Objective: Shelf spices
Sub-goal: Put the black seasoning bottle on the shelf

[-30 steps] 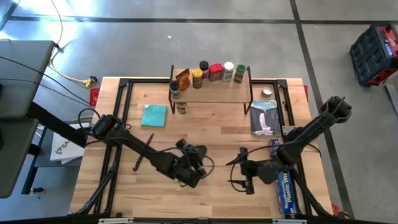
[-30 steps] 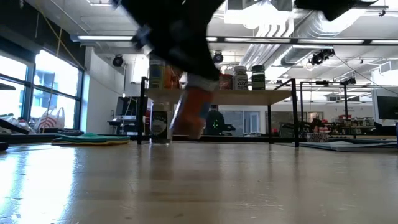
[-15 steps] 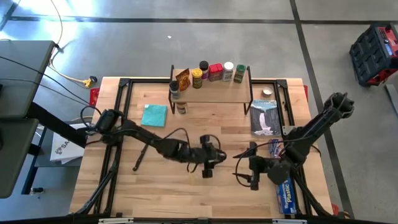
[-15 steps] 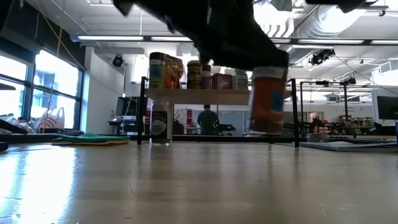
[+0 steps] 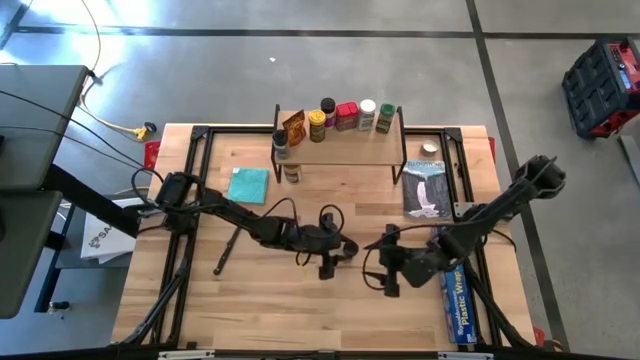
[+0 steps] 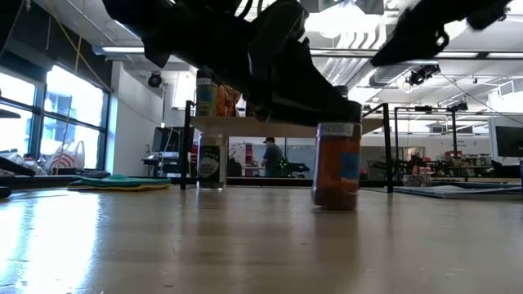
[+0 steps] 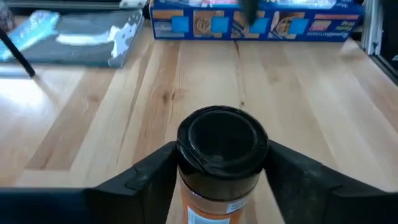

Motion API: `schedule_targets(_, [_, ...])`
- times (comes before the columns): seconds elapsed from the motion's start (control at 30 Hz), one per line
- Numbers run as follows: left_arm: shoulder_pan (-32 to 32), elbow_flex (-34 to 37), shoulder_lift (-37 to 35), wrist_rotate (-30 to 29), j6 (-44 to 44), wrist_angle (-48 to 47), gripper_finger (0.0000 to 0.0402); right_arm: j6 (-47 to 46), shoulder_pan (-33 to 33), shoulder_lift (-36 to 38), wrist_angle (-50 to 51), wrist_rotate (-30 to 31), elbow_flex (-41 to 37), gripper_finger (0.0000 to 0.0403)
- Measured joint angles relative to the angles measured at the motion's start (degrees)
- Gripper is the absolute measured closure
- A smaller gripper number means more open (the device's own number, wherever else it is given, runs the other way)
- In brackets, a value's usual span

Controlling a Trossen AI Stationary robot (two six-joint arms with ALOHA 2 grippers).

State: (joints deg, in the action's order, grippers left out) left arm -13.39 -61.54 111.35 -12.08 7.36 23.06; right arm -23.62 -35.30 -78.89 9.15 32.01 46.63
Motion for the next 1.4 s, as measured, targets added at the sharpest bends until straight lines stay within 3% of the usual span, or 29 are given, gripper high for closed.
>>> schedule_targets(0.2, [0.0, 0.0, 0.0, 0.3, 0.0, -1.5, 0.0108, 0.0, 2.9, -5.2, -0.4, 0.1, 0.0, 0.01])
schedule_targets(0.33, [-0.3, 0.0, -1.4, 2.6, 0.1, -3.1, 0.0082, 0.2, 3.8, -6.0, -1.2, 1.2, -0.2, 0.01])
schedule_targets(0.5, [-1.6, 0.0, -6.4, 1.6, 1.1, -9.8, 0.0077, 2.6, 5.5, -5.4, -16.4, -0.2, -7.5, 0.01])
schedule_targets(0.7, [-5.5, 0.0, -13.6, -9.4, 2.5, -18.6, 0.0076, 5.2, 7.8, -6.8, -37.0, 1.8, -15.7, 0.01])
schedule_targets(0.87, [-9.0, 0.0, -16.7, -19.7, 3.0, -23.7, 0.0076, 7.6, 8.2, -10.1, -43.4, -0.9, -15.8, 0.01])
schedule_targets(1.0, [-11.2, 0.0, -16.9, -25.6, 4.5, -25.8, 0.0076, 6.4, 8.3, -13.9, -43.9, 0.4, -15.9, 0.01])
schedule_targets(1.2, [-12.8, 0.0, -16.6, -28.2, 9.2, -29.0, 0.0076, 6.8, 8.3, -18.5, -50.8, 1.0, -15.9, 0.0109])
schedule_targets(1.4, [-13.9, 0.0, -16.6, -29.8, 11.1, -30.0, 0.0076, 8.3, 8.3, -19.2, -54.9, 1.0, -15.8, 0.0167])
